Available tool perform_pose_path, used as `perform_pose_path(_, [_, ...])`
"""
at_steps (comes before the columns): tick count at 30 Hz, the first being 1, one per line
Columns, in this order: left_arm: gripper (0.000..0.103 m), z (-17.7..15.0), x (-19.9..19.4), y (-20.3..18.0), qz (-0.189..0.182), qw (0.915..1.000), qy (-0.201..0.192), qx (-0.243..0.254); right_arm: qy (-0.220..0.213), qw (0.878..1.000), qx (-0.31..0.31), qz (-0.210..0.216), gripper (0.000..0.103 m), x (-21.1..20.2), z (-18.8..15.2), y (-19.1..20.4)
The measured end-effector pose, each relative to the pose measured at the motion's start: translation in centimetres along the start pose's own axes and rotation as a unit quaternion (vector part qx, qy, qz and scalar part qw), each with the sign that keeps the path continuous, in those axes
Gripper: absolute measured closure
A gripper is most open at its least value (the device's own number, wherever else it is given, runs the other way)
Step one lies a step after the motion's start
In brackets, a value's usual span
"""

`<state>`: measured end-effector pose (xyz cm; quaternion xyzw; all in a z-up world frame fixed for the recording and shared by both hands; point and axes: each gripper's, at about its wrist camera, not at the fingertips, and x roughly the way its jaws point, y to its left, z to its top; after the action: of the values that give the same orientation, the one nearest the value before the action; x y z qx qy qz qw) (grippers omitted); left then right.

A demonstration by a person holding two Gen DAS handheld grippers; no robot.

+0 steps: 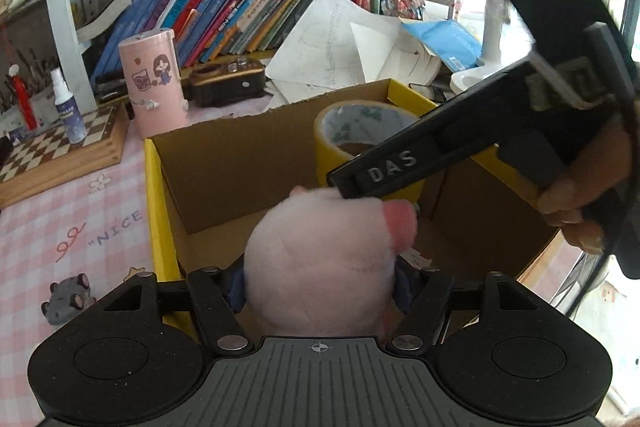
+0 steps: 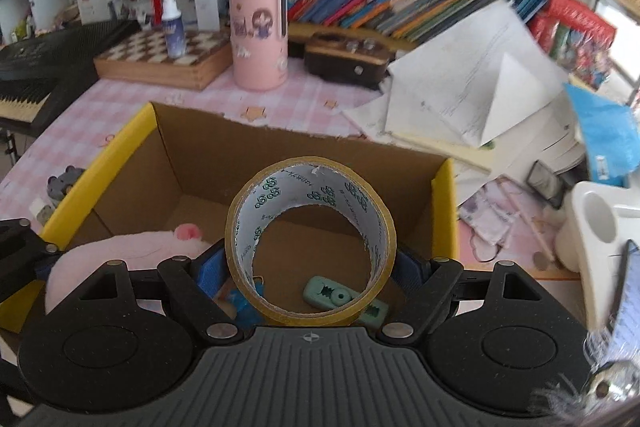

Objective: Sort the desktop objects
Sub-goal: 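Lower into the yellow box and open the left tool while the right tool releases the tape roll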

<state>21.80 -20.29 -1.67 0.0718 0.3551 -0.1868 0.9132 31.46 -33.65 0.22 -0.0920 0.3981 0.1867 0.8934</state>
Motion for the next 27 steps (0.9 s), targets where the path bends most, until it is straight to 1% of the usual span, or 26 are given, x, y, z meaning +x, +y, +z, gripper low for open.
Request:
perform_pose_path(2, [0.03, -0.1, 0.0, -0.2, 0.005, 1.0, 0.0, 0.001, 0.013, 1.0, 0.0, 0.006, 0.023, 0.7, 0.2, -0.2])
perform_pose_path(6, [0.025, -0.2, -0.5, -0.2, 0.003, 0.9999, -0.011, -0.008, 0.032, 0.999, -0.015, 0.014, 0.023, 1.7, 0.4, 0.0])
perform_pose_path(8, [0.024, -0.2, -0.7, -0.3, 0.002, 0.9999, -0.014, -0.008, 0.042, 0.999, -0.024, 0.018, 0.023, 2.1, 0.5, 0.2])
perform_pose_path(15, [0.022, -0.3, -2.0, -0.2, 0.007, 0.9994, -0.028, -0.017, 0.059, 0.997, -0.043, 0.005, 0.022, 2.9, 1.0, 0.6])
perform_pose_path(20, [0.018, -0.5, -3.0, 0.1, 0.014, 0.9987, -0.042, -0.026, 0.048, 0.997, -0.06, 0.007, 0.021, 2.5, 1.2, 1.5])
perform_pose_path(23, [0.018, -0.6, -3.5, 0.3, 0.018, 0.9983, -0.047, -0.03, 0.028, 0.997, -0.067, -0.005, 0.016, 2.0, 1.5, 1.8])
perform_pose_path(27, [0.018, -0.7, -4.5, 0.7, 0.022, 0.9974, -0.058, -0.038, 0.003, 0.998, -0.059, -0.011, 0.016, 0.8, 2.0, 1.6])
